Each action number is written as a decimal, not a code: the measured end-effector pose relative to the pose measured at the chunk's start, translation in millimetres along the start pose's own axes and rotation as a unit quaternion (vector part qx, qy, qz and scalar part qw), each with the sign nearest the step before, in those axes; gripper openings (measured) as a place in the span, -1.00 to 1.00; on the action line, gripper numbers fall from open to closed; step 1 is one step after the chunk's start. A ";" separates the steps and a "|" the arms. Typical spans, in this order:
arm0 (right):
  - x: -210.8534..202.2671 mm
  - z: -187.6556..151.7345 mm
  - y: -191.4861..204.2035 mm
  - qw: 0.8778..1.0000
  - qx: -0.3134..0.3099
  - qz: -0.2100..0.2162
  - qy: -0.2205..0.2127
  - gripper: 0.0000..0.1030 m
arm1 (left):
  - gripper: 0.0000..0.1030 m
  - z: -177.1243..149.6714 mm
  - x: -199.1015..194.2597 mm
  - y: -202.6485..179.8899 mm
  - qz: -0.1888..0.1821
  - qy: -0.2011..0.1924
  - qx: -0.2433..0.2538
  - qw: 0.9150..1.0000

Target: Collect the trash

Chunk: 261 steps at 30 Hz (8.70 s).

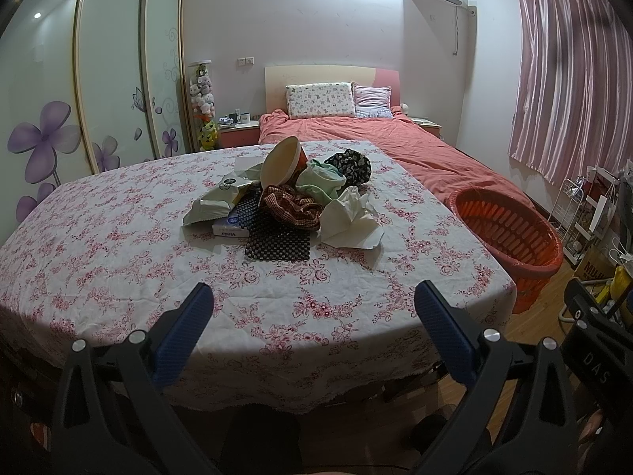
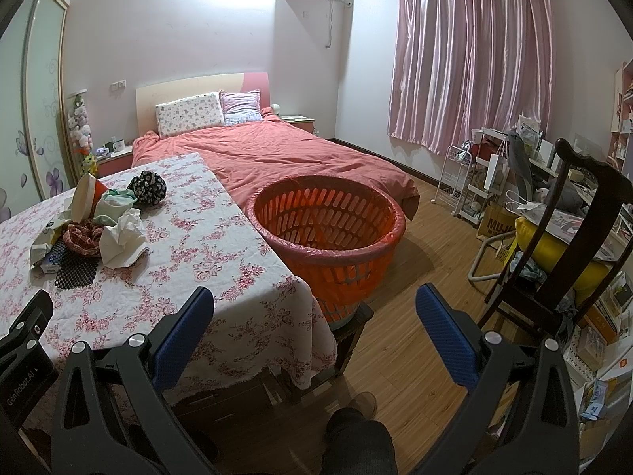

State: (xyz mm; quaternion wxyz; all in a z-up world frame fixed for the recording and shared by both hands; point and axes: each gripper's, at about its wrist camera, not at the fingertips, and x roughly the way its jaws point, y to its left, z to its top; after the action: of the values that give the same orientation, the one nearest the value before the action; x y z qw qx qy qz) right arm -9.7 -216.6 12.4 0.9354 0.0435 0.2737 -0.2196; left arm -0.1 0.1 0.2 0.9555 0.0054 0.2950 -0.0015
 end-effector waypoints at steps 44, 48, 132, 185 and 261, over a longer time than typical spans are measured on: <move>54.3 23.9 88.1 0.991 -0.026 0.128 0.026 0.96 | 0.93 14.7 72.7 106.1 0.040 0.038 -0.068 0.996; 64.9 35.9 121.0 0.987 -0.046 0.154 0.023 0.96 | 0.93 19.8 85.0 127.7 0.051 0.041 -0.081 0.995; 130.4 94.5 53.4 0.984 0.013 0.177 0.023 0.10 | 0.01 141.4 137.0 43.9 -0.161 0.019 -0.015 0.987; 204.5 103.4 -88.7 0.983 0.151 0.106 0.013 0.49 | 0.61 107.1 233.2 -185.9 -0.263 0.109 0.095 0.954; 84.4 83.0 164.5 0.946 -0.050 0.322 0.011 -0.91 | 0.19 59.2 194.7 143.9 -0.044 0.117 -0.072 0.990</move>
State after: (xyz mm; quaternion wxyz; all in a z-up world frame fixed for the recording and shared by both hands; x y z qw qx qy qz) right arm 166.3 -118.0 31.5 0.9543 0.0849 0.2657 0.1073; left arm 194.9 143.3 -59.4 0.9111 -0.0760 0.4045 -0.0219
